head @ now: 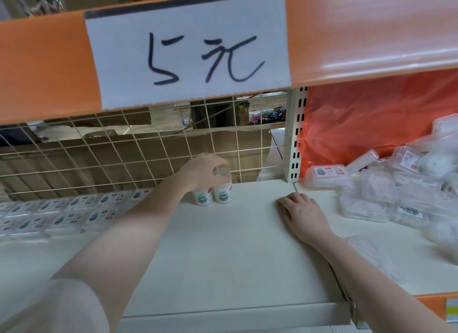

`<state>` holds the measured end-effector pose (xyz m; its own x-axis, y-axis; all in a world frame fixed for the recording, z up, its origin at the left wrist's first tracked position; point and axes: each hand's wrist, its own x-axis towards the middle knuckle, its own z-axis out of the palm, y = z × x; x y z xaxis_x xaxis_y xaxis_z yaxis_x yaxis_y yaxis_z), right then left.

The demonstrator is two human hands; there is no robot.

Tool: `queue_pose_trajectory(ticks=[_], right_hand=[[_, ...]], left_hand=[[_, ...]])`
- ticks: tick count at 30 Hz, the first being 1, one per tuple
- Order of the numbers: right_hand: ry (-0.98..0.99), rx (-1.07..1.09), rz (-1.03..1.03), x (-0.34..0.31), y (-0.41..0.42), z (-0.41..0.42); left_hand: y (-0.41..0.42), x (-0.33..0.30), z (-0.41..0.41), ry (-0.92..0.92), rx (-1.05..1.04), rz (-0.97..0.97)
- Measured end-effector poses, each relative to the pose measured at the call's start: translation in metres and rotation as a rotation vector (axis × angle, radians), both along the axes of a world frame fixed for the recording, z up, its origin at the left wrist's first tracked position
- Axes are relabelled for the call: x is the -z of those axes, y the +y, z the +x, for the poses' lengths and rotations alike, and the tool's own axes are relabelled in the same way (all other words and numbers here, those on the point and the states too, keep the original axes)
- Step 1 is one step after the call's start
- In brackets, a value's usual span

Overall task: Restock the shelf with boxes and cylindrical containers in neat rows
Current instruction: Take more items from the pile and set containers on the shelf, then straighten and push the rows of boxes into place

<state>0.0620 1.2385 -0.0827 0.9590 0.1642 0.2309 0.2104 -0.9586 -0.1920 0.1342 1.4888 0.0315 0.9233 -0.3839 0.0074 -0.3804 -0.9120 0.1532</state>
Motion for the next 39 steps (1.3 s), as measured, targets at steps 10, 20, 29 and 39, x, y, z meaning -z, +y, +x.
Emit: queue_pose_trajectory(ticks=[10, 20, 29, 39], right_hand=[[0.036, 0.121, -0.017, -0.013, -0.011, -0.019], [-0.184, 0.332, 0.146, -0.027, -0.020, -0.102], [-0.363, 0.409, 0.061, -0.023, -0.055, -0.178], [-0.467, 0.453, 0.055, -0.031, -0.134, -0.193]], left_hand=[[0.006, 0.031, -0.055, -0.432, -0.036, -0.099], [0.003, 0.054, -0.129, -0.344, -0.131, -0.166], [-0.043, 0.061, -0.172, -0.280, -0.014, -0.341], [-0.119, 0.053, -0.187, -0.242, 0.016, -0.346]])
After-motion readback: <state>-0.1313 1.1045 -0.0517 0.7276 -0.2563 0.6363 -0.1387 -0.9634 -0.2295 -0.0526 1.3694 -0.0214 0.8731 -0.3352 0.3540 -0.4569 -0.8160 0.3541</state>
